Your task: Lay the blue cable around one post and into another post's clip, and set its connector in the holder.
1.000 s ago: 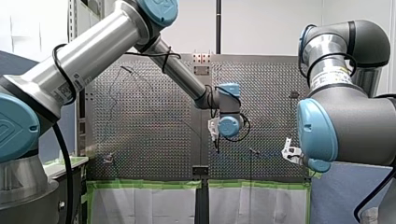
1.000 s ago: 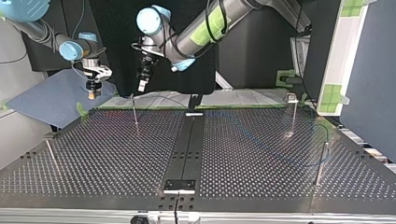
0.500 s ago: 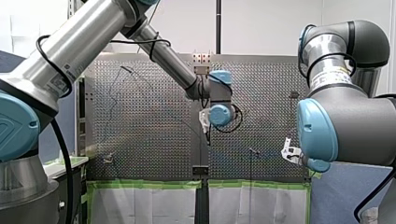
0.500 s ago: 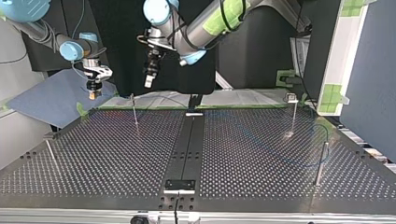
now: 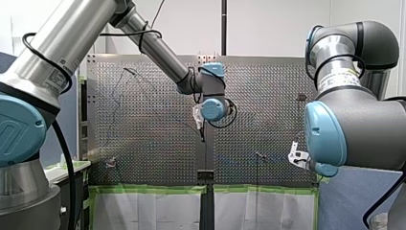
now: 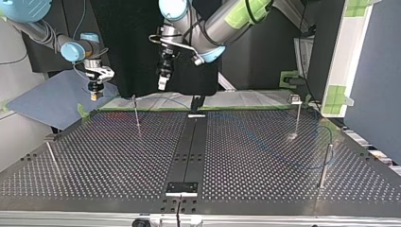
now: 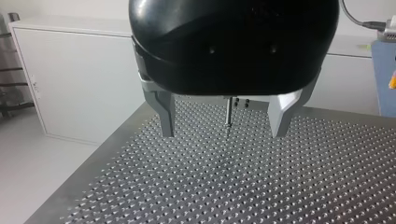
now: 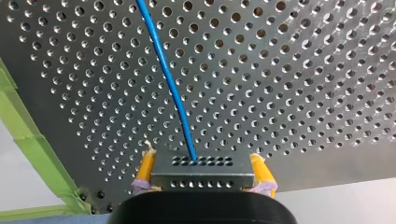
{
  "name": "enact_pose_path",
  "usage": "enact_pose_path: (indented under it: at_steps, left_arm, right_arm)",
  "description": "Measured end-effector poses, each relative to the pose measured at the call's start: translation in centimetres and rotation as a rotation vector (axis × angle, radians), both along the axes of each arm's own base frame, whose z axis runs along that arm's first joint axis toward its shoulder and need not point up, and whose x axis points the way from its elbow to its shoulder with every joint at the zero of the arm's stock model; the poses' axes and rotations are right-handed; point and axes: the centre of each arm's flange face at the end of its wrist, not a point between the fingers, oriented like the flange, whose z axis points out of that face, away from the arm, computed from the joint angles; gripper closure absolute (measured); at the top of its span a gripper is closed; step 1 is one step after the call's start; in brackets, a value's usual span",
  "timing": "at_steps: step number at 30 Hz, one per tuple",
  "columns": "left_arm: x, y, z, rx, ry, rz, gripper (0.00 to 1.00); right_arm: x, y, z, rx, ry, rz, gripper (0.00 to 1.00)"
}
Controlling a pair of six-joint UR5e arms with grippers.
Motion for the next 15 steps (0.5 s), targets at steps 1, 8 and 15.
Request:
enact_pose_path:
  at_steps: [1, 8, 15]
  left_arm:
    - [-0.1, 0.3, 0.2, 0.0, 0.0, 0.001, 0.0]
    - [-1.0, 2.4, 1.2, 0.006, 0.002, 0.012, 0.0]
    - [-2.0, 4.5, 2.2, 0.001, -0.006, 0.022, 0.0]
  right_arm:
    - [0.0, 0.0, 0.0, 0.0, 0.0, 0.0, 1.0]
    - [0.0, 0.0, 0.0, 0.0, 0.0, 0.001, 1.0]
    - [0.1, 0.0, 0.0, -0.002, 0.0, 0.001, 1.0]
